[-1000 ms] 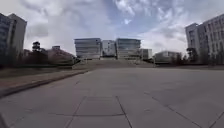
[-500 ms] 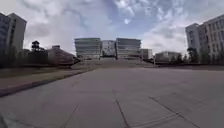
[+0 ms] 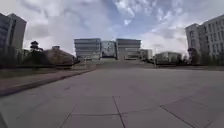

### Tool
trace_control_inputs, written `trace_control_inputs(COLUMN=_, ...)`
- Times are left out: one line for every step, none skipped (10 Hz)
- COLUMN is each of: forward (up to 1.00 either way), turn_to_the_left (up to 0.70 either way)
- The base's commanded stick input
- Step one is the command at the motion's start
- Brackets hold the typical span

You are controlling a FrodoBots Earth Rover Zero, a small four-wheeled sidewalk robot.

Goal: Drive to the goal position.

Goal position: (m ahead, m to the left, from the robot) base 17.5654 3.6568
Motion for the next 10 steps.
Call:
trace_control_inputs(forward=0.7, turn_to_the_left=0.0)
trace_control_inputs(forward=0.7, turn_to_the_left=0.0)
trace_control_inputs(forward=0.7, turn_to_the_left=0.0)
trace_control_inputs(forward=0.7, turn_to_the_left=0.0)
trace_control_inputs(forward=0.7, turn_to_the_left=0.0)
trace_control_inputs(forward=0.7, turn_to_the_left=0.0)
trace_control_inputs(forward=0.7, turn_to_the_left=0.0)
trace_control_inputs(forward=0.7, turn_to_the_left=0.0)
trace_control_inputs(forward=0.7, turn_to_the_left=0.0)
trace_control_inputs(forward=0.7, turn_to_the_left=0.0)
